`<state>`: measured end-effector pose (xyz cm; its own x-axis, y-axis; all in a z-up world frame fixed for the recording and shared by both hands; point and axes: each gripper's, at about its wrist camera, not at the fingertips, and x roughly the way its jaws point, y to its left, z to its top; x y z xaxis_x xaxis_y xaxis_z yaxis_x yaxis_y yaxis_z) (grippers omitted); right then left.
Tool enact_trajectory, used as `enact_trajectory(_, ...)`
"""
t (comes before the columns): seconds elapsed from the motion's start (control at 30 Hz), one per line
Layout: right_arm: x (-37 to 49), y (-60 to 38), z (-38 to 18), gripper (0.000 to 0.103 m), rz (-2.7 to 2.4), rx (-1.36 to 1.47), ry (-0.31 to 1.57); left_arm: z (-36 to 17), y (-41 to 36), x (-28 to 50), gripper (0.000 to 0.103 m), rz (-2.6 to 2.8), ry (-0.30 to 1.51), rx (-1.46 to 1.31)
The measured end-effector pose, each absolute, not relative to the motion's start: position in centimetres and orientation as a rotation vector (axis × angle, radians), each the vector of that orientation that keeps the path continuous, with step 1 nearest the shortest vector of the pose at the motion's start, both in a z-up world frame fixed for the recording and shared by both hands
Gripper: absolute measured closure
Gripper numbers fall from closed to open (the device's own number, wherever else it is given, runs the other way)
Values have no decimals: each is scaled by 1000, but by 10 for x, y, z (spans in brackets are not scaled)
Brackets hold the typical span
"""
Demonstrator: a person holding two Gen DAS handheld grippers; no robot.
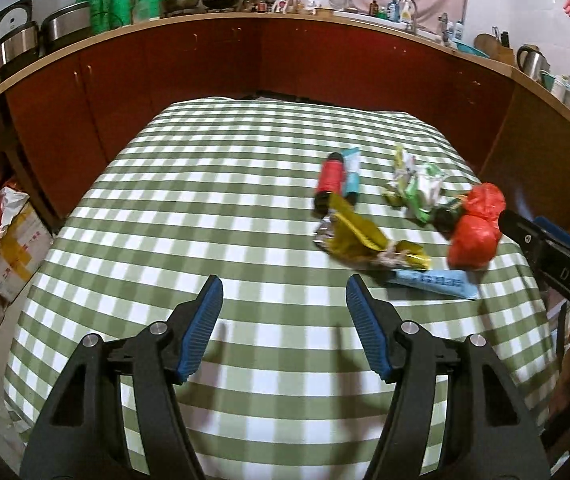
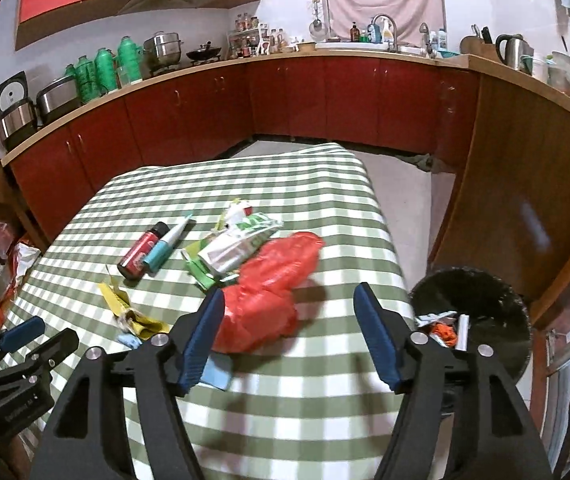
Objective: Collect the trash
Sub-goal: 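Move both tools back over the table toward the remaining trash, then grasp the orange plastic bag with the right gripper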
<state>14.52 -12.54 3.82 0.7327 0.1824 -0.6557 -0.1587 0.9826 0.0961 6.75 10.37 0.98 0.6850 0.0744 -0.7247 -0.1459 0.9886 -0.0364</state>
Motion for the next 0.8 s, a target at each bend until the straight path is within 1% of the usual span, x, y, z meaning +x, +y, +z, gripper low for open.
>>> enact_trajectory(0.07, 149, -120, 37, 32, 187, 32, 731, 8, 107, 68, 40, 130, 809, -100)
enact_trajectory(0.17, 155, -112, 33, 30, 189, 32, 753, 6, 112, 67, 39, 132, 813, -111)
enact_trajectory(0.8, 164, -104, 22, 30, 190, 30, 826, -1, 105, 79, 34, 107, 828, -128)
